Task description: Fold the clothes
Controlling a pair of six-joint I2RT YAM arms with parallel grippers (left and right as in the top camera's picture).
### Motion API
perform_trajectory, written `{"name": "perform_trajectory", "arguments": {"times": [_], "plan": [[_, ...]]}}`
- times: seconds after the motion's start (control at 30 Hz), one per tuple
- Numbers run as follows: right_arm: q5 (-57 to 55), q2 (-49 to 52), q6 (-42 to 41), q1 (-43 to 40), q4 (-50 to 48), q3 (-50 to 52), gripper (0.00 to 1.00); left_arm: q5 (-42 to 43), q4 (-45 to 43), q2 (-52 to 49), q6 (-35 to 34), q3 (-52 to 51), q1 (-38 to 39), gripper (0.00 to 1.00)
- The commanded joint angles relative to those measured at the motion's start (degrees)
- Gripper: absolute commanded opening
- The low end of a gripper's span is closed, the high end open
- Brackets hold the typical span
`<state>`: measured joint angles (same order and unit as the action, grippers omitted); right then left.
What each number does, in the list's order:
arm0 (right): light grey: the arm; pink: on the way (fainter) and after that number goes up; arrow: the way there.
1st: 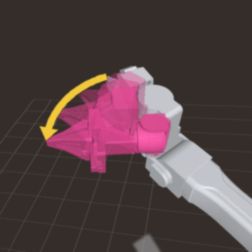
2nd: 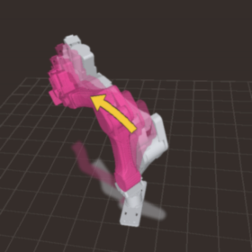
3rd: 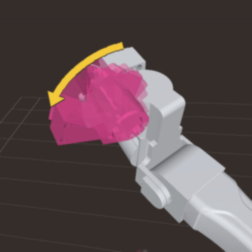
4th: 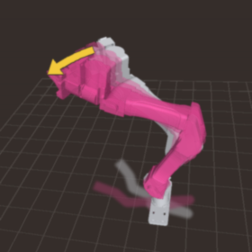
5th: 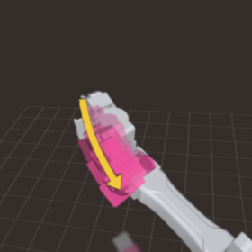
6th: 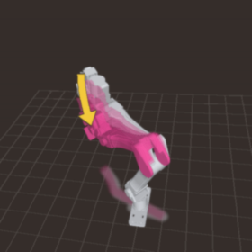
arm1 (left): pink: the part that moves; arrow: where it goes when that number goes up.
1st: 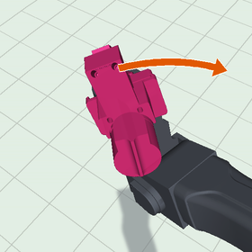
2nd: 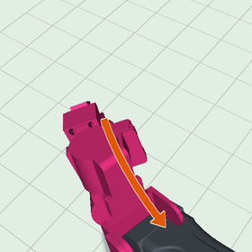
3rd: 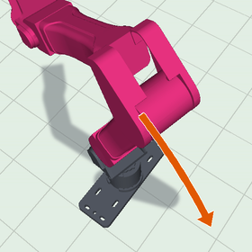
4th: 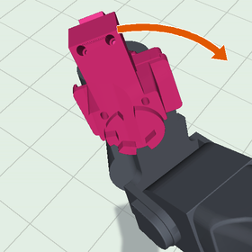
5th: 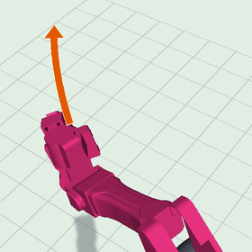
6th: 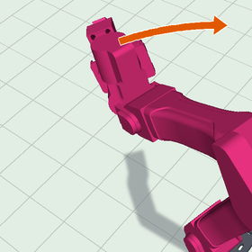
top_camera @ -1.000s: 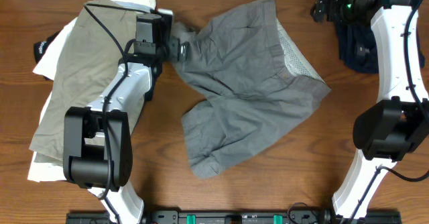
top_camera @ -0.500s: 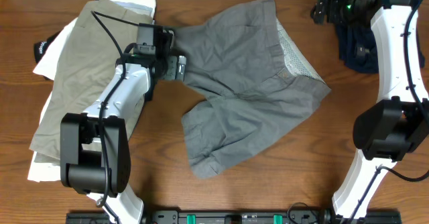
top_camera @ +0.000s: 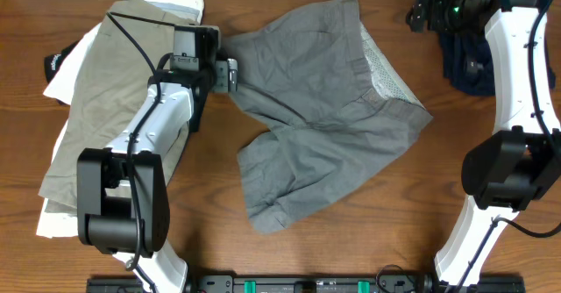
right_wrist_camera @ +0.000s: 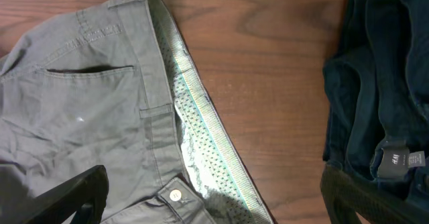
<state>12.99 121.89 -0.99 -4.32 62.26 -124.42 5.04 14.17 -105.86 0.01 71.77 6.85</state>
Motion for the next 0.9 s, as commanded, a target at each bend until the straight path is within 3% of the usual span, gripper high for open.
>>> {"name": "perform_trajectory", "arguments": {"times": [0.0,0.47,0.53,0.77,0.8,0.87], "plan": [[-0.09,0.44,0.87,0.85,-1.60,0.55,0.99,2.10,1.18,-0.26,-1.90,0.59,0.33,0.75],[8.44,16.65,5.88,6.91,-29.35,3.93,0.96,2.05,9.73,16.02,-3.98,0.59,0.35,0.77],[10.12,18.99,5.81,7.17,-33.24,3.93,0.92,2.05,10.27,17.09,-3.98,0.59,0.35,0.83],[17.53,26.32,2.05,7.52,-42.73,3.93,0.76,1.92,12.26,16.79,-3.96,0.57,0.33,0.88],[18.25,27.06,0.98,7.54,-43.58,3.93,0.73,1.79,12.39,16.79,-3.93,0.57,0.33,0.88],[18.82,27.76,-1.05,7.58,-44.78,3.93,0.55,1.79,12.37,16.76,-3.89,0.57,0.35,0.89]]}}
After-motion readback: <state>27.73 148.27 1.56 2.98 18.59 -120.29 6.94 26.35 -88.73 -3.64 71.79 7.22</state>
